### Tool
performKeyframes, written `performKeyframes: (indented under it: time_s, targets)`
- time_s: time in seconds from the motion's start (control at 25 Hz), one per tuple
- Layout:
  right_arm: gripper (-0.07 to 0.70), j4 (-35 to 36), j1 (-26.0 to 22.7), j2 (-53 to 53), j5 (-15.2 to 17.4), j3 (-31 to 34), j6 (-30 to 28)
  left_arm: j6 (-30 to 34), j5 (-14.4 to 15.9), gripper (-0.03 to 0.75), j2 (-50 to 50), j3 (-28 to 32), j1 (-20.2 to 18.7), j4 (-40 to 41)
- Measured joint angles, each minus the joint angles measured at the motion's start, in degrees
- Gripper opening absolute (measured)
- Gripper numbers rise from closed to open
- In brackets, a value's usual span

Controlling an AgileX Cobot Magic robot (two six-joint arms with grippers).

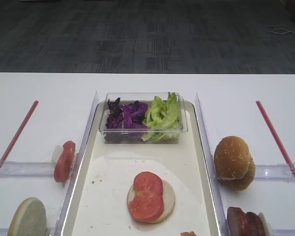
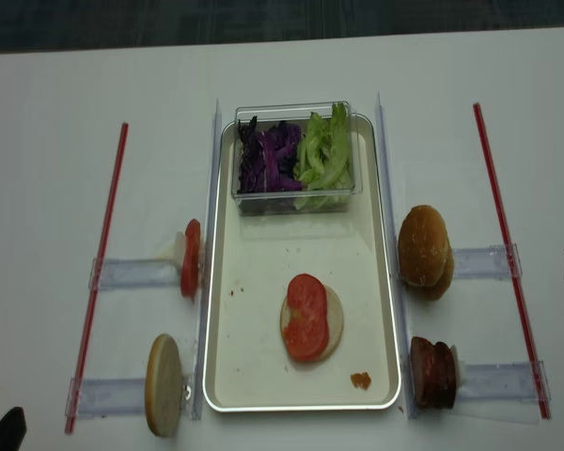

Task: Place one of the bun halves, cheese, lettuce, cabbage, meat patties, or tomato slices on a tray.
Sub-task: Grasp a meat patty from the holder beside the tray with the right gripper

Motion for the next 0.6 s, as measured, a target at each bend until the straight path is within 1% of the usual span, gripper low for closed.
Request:
performKeyframes:
  time_s: [0.16,0.52,0.6]
  targets:
    - [0.678,1.2,0.0,0.0,-0.1,0.3,1.1,0.0,0.0,0.35,0.0,0.0,0.0,0.0]
    - [0.678,9.2,0.0,0.2,-0.1,1.0,1.4,0.0,0.0,0.35,0.0,0.0,0.0,0.0]
    - [0.679,10.0,0.7,0.3,-0.1,1.0,1.4,0.0,0.0,0.35,0.0,0.0,0.0,0.0]
